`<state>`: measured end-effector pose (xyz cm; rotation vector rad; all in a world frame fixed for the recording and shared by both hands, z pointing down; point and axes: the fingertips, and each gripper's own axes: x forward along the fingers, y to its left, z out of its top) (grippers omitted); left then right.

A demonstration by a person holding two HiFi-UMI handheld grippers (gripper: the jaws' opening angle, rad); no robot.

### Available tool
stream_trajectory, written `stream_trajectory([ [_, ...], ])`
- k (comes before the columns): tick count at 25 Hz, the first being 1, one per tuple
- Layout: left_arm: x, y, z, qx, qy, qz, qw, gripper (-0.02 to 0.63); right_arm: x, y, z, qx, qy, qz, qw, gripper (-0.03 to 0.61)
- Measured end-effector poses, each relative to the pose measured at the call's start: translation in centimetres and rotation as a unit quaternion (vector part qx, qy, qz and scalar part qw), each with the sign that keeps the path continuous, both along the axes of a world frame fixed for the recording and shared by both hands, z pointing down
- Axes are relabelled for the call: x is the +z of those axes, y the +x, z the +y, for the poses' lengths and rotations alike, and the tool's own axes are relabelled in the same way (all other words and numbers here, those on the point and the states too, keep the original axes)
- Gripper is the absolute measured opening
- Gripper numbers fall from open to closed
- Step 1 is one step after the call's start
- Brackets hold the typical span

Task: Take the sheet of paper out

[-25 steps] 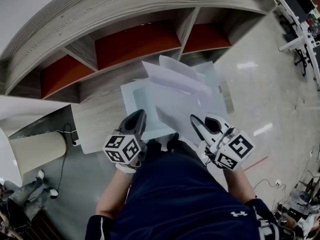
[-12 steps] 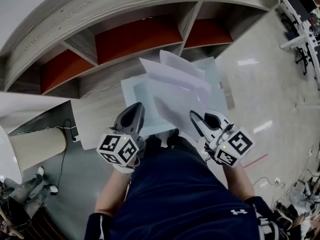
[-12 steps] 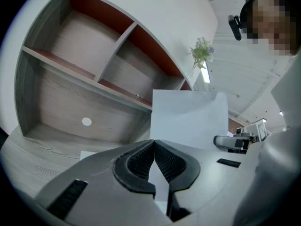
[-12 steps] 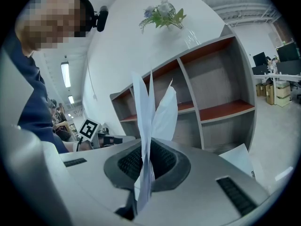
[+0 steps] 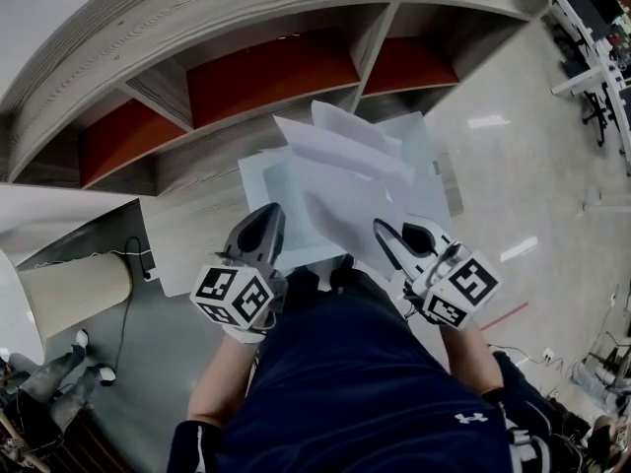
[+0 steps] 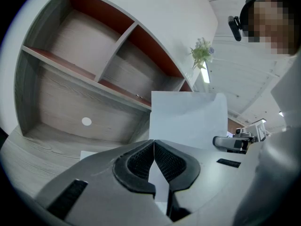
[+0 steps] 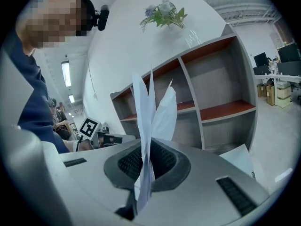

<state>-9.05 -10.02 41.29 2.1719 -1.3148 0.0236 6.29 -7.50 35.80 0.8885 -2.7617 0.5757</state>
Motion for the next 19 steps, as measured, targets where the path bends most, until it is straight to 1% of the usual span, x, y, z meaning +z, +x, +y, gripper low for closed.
stream_trajectory([
  [12, 0.33, 0.1, 0.18, 0.002, -0.007, 0.001, 1.0, 0.015, 0.2, 0.04, 0.23, -0.001, -0.002, 0.006, 1.0, 0.015],
  [19, 0.03, 0.3, -0.39, 0.006, 0.001, 0.001, 1.0, 0.015, 0.14, -0.06, -0.12, -0.004, 0.005, 0.01, 1.0, 0.015],
])
